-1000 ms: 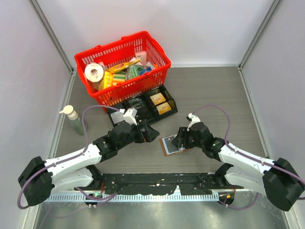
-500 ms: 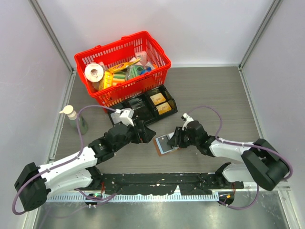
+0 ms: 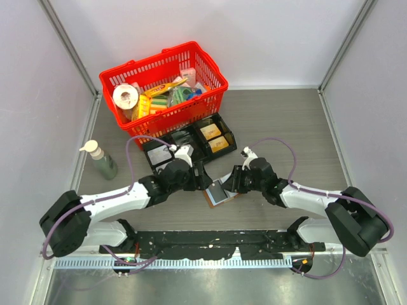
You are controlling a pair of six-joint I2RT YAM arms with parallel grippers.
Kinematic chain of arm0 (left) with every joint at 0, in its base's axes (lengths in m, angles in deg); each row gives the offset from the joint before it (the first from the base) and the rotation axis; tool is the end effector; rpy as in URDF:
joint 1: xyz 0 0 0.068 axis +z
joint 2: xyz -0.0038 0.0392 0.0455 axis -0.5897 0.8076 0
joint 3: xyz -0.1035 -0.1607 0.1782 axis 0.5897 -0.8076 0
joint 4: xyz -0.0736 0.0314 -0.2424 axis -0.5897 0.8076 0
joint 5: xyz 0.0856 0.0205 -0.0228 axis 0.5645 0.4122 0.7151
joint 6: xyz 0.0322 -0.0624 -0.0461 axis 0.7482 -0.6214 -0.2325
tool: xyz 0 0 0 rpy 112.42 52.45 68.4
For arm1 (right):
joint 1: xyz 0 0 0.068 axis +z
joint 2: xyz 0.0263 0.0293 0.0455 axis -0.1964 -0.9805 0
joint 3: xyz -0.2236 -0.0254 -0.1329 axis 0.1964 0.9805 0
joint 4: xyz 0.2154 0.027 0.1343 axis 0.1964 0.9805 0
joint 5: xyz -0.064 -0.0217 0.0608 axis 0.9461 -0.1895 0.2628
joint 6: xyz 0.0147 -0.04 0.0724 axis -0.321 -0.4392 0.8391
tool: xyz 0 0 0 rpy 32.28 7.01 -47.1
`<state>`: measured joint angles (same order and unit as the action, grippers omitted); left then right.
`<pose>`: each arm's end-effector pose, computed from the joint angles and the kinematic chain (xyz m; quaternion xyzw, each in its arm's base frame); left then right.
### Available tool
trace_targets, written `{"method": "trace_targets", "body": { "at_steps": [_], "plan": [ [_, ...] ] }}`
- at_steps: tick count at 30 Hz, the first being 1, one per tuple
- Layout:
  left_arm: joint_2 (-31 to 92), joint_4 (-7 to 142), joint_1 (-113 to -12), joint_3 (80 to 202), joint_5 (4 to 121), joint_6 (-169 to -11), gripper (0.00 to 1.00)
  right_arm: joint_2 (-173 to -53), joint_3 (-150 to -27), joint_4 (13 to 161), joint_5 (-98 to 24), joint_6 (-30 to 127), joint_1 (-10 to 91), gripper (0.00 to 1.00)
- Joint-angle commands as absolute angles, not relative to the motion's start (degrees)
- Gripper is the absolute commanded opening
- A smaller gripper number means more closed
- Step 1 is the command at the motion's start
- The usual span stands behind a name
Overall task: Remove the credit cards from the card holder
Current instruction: Remove the credit card from the card holder.
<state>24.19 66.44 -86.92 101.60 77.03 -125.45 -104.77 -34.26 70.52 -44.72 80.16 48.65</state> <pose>0.1840 -0.2124 0.1754 -0.0006 0.8794 -0.3253 0.3476 0.1944 0.1724 0.1204 -0.0524 0.8829 0.3695 0.2849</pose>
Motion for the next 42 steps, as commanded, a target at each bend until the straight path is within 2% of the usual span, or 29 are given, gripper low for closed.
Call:
{"method": "trace_targets", "body": {
  "at_steps": [1, 4, 8, 11, 18, 25, 36, 42],
  "plan": [
    [28.67, 65.5, -88.43, 105.99, 76.03, -127.03, 0.69, -101.5, -34.61, 69.55, -44.87, 81.49, 48.51, 0.37],
    [31.66, 65.49, -89.39, 107.84, 75.94, -127.2, 0.58, -101.23, -33.29, 68.4, -45.49, 82.02, 48.33, 0.34],
    [34.82, 65.85, -89.66, 109.25, 75.41, -128.25, 0.5, -102.63, -32.41, 67.44, -46.63, 82.11, 48.06, 0.32],
    [36.76, 66.81, -89.92, 109.43, 75.23, -129.13, 0.48, -103.43, -31.35, 65.68, -47.33, 82.72, 47.63, 0.3],
    [41.15, 68.39, -90.45, 109.25, 75.06, -130.01, 0.36, -105.1, -29.42, 63.92, -48.83, 82.72, 46.92, 0.29],
    [44.67, 71.55, -90.45, 109.69, 75.32, -131.24, 0.18, -106.5, -28.1, 60.85, -51.47, 83.16, 46.66, 0.27],
    [46.87, 75.95, -90.63, 110.3, 77.08, -131.86, 0.11, -105.54, -27.4, 58.38, -53.4, 83.69, 45.96, 0.21],
    [47.4, 77.1, -90.63, 110.92, 77.43, -131.6, 0.05, -104.57, -25.38, 55.75, -55.77, 84.04, 43.94, 0.12]
  ]
}}
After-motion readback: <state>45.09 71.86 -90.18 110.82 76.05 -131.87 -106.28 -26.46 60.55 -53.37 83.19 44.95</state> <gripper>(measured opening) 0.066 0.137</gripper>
